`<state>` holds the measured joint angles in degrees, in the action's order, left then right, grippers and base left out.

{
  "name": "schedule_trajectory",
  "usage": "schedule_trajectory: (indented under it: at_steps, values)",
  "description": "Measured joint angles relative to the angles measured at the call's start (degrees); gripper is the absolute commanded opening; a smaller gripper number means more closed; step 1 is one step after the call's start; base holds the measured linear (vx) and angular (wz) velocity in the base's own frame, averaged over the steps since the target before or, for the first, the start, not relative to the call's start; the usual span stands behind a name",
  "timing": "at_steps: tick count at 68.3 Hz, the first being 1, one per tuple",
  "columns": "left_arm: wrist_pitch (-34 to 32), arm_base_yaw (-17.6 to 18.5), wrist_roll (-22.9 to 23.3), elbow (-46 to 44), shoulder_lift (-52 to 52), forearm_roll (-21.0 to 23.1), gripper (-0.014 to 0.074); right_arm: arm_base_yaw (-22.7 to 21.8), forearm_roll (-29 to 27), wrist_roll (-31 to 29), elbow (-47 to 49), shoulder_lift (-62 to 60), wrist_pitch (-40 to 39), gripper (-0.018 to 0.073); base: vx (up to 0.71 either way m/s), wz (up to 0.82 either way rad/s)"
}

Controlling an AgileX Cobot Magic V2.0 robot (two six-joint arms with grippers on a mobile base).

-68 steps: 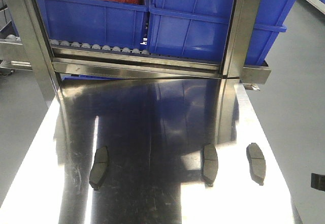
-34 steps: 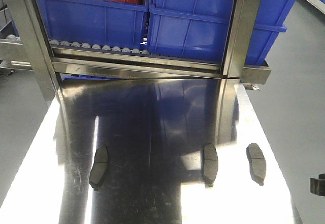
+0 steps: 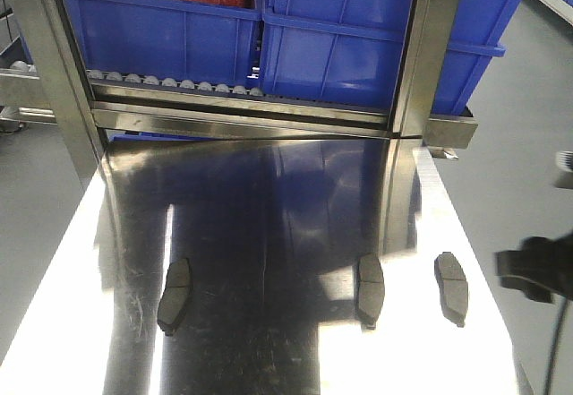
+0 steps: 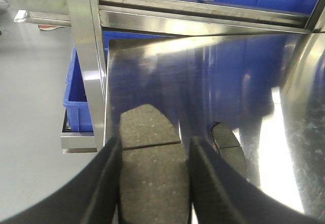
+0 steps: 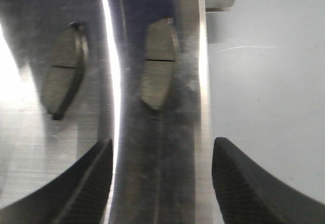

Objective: Move and align brake pads A on conveyor
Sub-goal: 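Lower the right gripper over the brake pad nearest the right arm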

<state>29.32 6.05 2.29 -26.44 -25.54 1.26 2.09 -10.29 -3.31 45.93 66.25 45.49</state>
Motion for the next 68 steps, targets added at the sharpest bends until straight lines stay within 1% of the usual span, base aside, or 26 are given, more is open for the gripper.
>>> schedule_trajectory:
  at_steps: [4,9,17,24,32,43,50,68]
  values:
    - [0.0,0.0,0.0,0.0,0.0,0.0,-0.0006,2.9,1.9,2.4,1.6,3.3,-0.5,0.041,0.0,0.0]
    - [0.0,0.0,0.0,0.0,0.0,0.0,-0.0006,5.9,5.6,7.7,4.1,8.3,-0.7,0.041,0.0,0.0]
    - [0.0,0.0,0.0,0.0,0.0,0.0,-0.0006,8.1,11.0,13.4,8.6,16.2,-0.3,0.041,0.0,0.0]
    - [0.0,0.0,0.0,0.0,0.0,0.0,-0.0006,8.6,13.2,15.7,12.6,22.1,1.1,0.041,0.0,0.0]
    - [0.0,0.0,0.0,0.0,0.0,0.0,-0.0006,8.5,13.9,16.5,16.9,27.9,2.6,0.0411,0.0,0.0]
    - [0.0,0.0,0.0,0.0,0.0,0.0,-0.0006,7.1,13.9,16.7,21.2,34.5,4.4,0.0411,0.0,0.0]
    - [0.0,0.0,0.0,0.0,0.0,0.0,-0.0006,6.3,13.9,16.6,22.6,37.1,5.5,0.0411,0.0,0.0]
    - [0.0,0.0,0.0,0.0,0.0,0.0,-0.0006,6.1,13.4,16.1,23.7,41.0,5.5,0.0411,0.0,0.0]
